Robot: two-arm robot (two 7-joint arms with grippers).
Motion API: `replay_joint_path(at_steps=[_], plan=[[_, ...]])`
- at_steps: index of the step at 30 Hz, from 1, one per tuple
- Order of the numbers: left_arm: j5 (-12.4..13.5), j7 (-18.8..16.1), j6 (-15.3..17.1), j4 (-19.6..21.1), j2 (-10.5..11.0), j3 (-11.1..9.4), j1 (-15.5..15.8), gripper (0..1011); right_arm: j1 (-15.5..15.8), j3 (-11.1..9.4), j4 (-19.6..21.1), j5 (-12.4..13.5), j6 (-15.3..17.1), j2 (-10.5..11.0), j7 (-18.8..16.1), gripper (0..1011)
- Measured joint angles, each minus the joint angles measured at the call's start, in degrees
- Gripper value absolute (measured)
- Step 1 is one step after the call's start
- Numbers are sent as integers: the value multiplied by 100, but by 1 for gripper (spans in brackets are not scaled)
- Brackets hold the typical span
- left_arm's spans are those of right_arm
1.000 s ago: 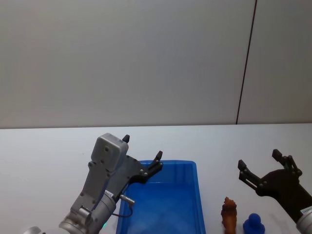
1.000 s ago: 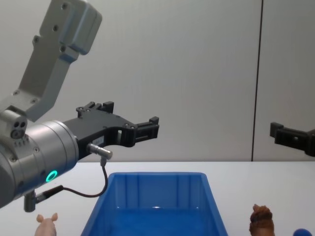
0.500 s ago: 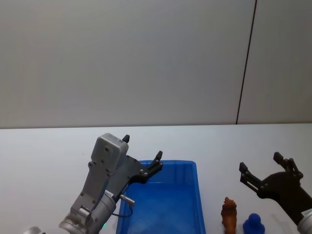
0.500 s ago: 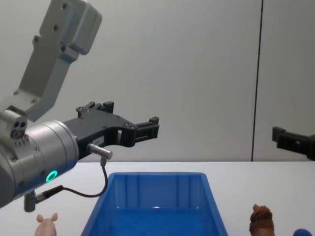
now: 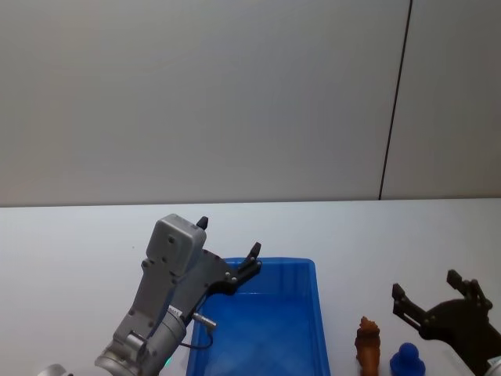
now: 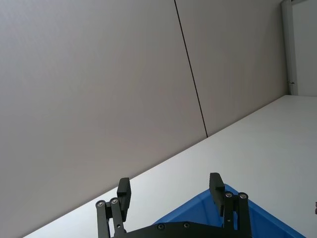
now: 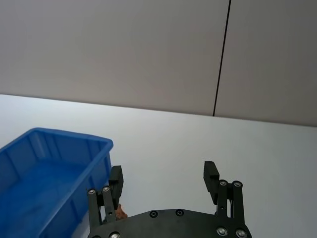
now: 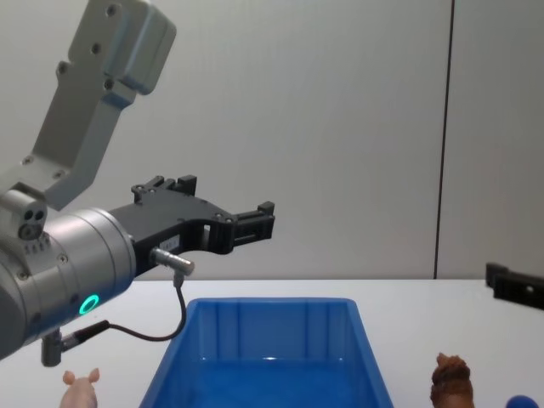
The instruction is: Pick up the two dolls from the table and place them into the box.
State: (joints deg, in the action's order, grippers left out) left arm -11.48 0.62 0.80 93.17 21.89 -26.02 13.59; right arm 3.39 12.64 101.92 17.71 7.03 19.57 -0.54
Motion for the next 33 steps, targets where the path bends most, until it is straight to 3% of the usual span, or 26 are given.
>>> replay_joint_path(at_steps=[16, 33], plan=[[0, 0, 0, 0, 0, 0, 0, 1001, 176, 36, -104, -151, 399, -26, 239, 1001], [0, 0, 0, 0, 0, 0, 0, 1001, 119, 120, -639, -461, 325, -147, 45, 1001]])
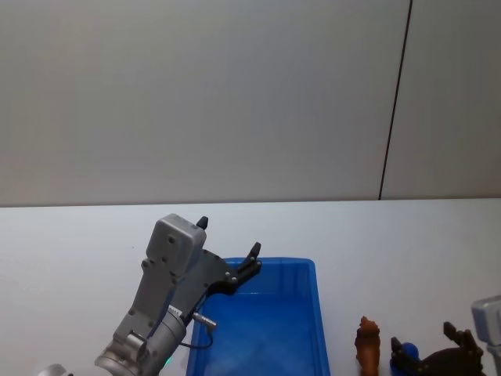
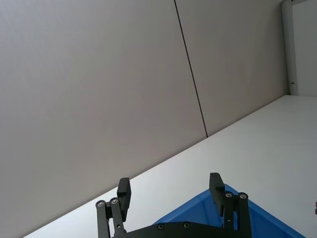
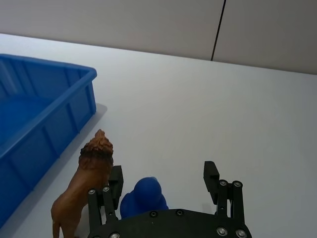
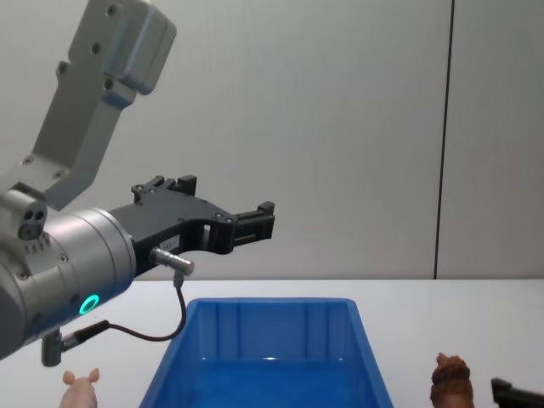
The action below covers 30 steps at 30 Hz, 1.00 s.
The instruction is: Pick up the two dolls from the table and place them into the box.
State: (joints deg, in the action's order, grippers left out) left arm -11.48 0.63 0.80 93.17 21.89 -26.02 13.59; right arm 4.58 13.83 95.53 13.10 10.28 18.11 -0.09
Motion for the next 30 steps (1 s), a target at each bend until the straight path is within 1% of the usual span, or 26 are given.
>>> replay_joint_path(at_steps=[4, 5, 6, 8, 9, 10, 12, 14, 16, 18, 19, 20, 22, 23, 24, 26, 30], plan=[[0, 0, 0, 0, 0, 0, 0, 1001, -49, 22, -173, -75, -71, -43, -84, 994], [0, 0, 0, 0, 0, 0, 0, 1001, -70, 32, -242, -101, -100, -60, -117, 966], [0, 0, 0, 0, 0, 0, 0, 1001, -83, 38, -292, -118, -118, -70, -138, 960], [0, 0, 0, 0, 0, 0, 0, 1001, -114, 53, -394, -153, -163, -98, -184, 886], [0, 0, 0, 0, 0, 0, 0, 1001, -123, 55, -424, -166, -183, -105, -201, 886], [0, 0, 0, 0, 0, 0, 0, 1001, -130, 59, -452, -175, -199, -113, -214, 836], [0, 0, 0, 0, 0, 0, 0, 1001, -153, 71, -531, -200, -238, -134, -245, 807], [0, 0, 0, 0, 0, 0, 0, 1001, -168, 77, -582, -220, -269, -149, -268, 729], [0, 0, 0, 0, 0, 0, 0, 1001, -188, 85, -646, -248, -310, -168, -292, 686], [0, 0, 0, 0, 0, 0, 0, 1001, -201, 91, -694, -273, -341, -181, -309, 606], [0, 0, 0, 0, 0, 0, 0, 1001, -205, 93, -708, -281, -351, -186, -316, 589], [0, 0, 0, 0, 0, 0, 0, 1001, -210, 95, -725, -293, -364, -190, -321, 534], [0, 0, 0, 0, 0, 0, 0, 1001, -219, 97, -754, -320, -391, -199, -328, 489], [0, 0, 0, 0, 0, 0, 0, 1001, -223, 98, -771, -341, -410, -204, -331, 427], [0, 0, 0, 0, 0, 0, 0, 1001, -223, 98, -771, -341, -410, -204, -331, 427], [0, 0, 0, 0, 0, 0, 0, 1001, -225, 99, -789, -388, -452, -208, -331, 351], [0, 0, 0, 0, 0, 0, 0, 1001, -226, 100, -790, -436, -492, -209, -332, 303]])
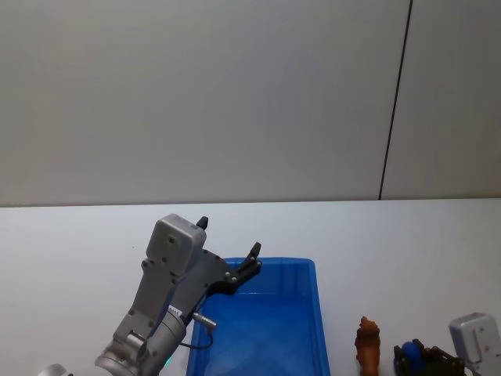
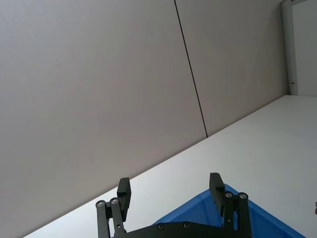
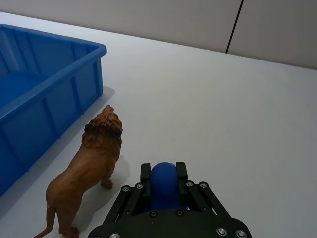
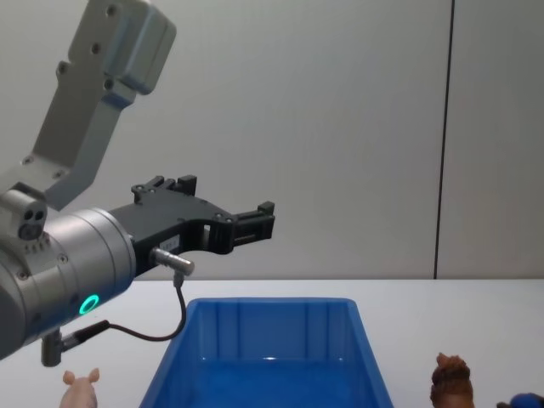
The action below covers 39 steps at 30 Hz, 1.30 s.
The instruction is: Pick up the two dolls from the table and place them into the box.
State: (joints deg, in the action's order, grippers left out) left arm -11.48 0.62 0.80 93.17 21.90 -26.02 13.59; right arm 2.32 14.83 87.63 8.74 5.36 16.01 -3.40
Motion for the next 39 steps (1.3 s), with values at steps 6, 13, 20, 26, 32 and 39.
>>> replay_joint_path(at_steps=[6, 13, 20, 26, 32, 39], plan=[[0, 0, 0, 0, 0, 0, 0, 1001, 6, -1, 63, -121, -109, 5, 7, 258], [0, 0, 0, 0, 0, 0, 0, 1001, 16, -13, 323, -291, -280, 24, 14, 228], [0, 0, 0, 0, 0, 0, 0, 1001, -22, -16, 536, -366, -397, 22, -121, 194], [0, 0, 0, 0, 0, 0, 0, 1001, -124, 13, 650, -376, -474, -30, -426, 169], [0, 0, 0, 0, 0, 0, 0, 1001, -291, 78, 645, -325, -480, -143, -824, 152], [0, 0, 0, 0, 0, 0, 0, 1001, -551, 197, 440, -272, -398, -345, -1363, 152]])
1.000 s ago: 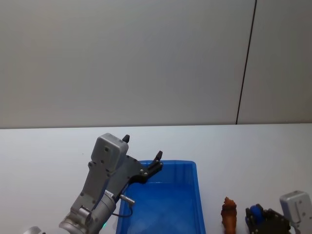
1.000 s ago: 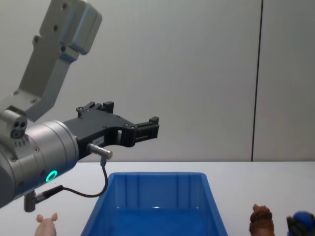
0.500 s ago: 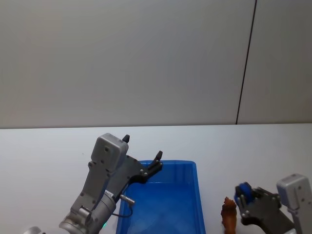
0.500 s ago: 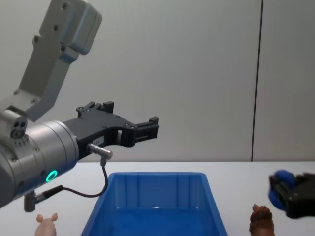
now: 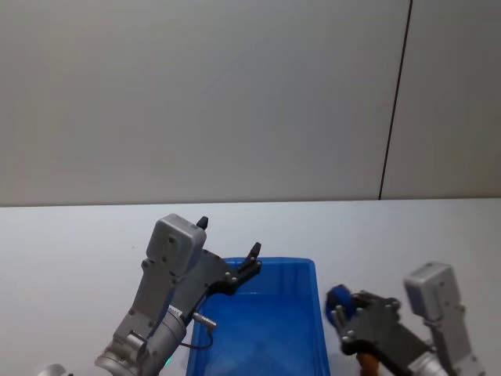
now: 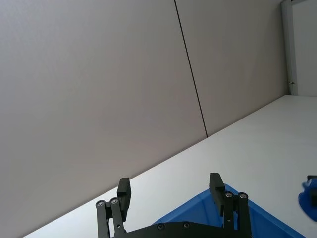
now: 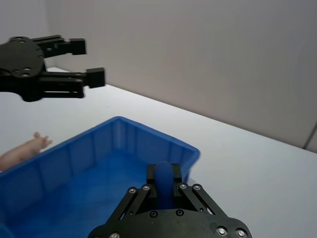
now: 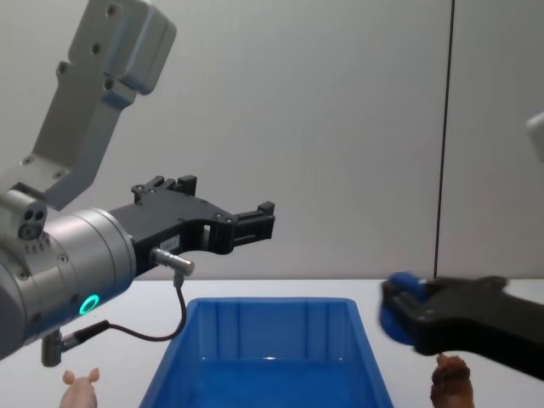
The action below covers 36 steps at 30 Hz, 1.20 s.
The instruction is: Pick up the two dolls from the table and place them into the box.
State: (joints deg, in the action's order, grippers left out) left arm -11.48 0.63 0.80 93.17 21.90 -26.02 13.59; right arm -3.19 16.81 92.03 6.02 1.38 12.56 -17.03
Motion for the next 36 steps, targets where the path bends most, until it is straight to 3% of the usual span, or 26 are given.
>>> replay_joint_path(at_steps=[9, 16, 26, 36], plan=[[0, 0, 0, 0, 0, 0, 0, 1001, -401, 211, -494, -46, 150, -334, -610, 152], [0, 0, 0, 0, 0, 0, 0, 1001, -639, 338, -852, -159, 214, -537, -829, 192], [0, 0, 0, 0, 0, 0, 0, 1001, -793, 416, -1087, -257, 286, -662, -823, 517], [0, 0, 0, 0, 0, 0, 0, 1001, -690, 411, -948, -275, 343, -608, -493, 824]])
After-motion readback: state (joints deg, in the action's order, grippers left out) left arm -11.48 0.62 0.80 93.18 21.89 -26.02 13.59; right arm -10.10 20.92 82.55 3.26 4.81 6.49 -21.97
